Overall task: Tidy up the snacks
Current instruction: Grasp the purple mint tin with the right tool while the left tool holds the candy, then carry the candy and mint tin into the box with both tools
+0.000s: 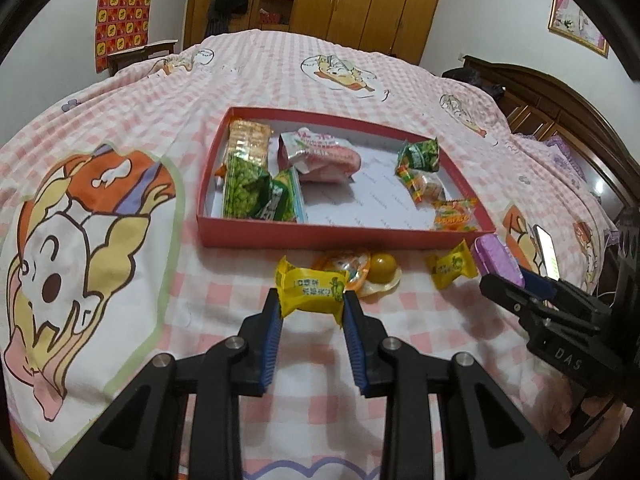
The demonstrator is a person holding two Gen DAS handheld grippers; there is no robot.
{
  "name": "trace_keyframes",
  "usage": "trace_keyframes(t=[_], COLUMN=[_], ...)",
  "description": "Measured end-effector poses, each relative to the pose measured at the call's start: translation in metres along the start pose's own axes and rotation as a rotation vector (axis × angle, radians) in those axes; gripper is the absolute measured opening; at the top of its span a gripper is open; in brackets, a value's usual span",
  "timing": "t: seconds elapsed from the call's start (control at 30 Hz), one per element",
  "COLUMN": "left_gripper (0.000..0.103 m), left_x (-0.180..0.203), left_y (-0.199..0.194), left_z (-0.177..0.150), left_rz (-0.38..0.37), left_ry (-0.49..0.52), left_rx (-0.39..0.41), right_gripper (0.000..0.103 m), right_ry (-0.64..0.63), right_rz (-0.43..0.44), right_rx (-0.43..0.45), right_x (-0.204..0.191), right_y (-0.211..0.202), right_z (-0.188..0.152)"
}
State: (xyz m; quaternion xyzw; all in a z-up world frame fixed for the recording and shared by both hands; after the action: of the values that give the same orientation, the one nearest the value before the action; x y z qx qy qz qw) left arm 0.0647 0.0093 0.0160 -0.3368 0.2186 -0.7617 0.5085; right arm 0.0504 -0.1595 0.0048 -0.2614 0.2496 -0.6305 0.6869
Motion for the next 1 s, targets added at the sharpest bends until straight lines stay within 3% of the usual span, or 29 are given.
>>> trace_keyframes(t=[0.5,1.0], left_gripper=[0.031,0.031], left_x=[0.009,0.017], left_y=[-0.006,0.016], left_z=[0.017,0.054], left_rz=[-0.013,-0.013], left_ry=[0.026,0.059], left_rx=[0.036,0.060], right_gripper=[0.051,0.051], right_ry=[-0.052,-0.056], right_rz=[0.020,0.062], right_rx=[0.058,0.051], right_x=[-0.012,-0.016], right_y=[-0.010,0.004], right_z=[0.016,0.043])
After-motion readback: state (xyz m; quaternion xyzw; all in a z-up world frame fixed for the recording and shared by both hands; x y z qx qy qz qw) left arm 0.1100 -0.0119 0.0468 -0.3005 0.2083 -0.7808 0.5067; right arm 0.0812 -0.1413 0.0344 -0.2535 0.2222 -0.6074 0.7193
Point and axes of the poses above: each gripper's, at about its wrist camera, not at the fingertips, and y roughly the way its jaws point, x to its right, z to its top, the point moved 5 cm from there along y, roughly the way its jaws point, and after that the axes turned 9 degrees about -z, right-handed, at the moved point
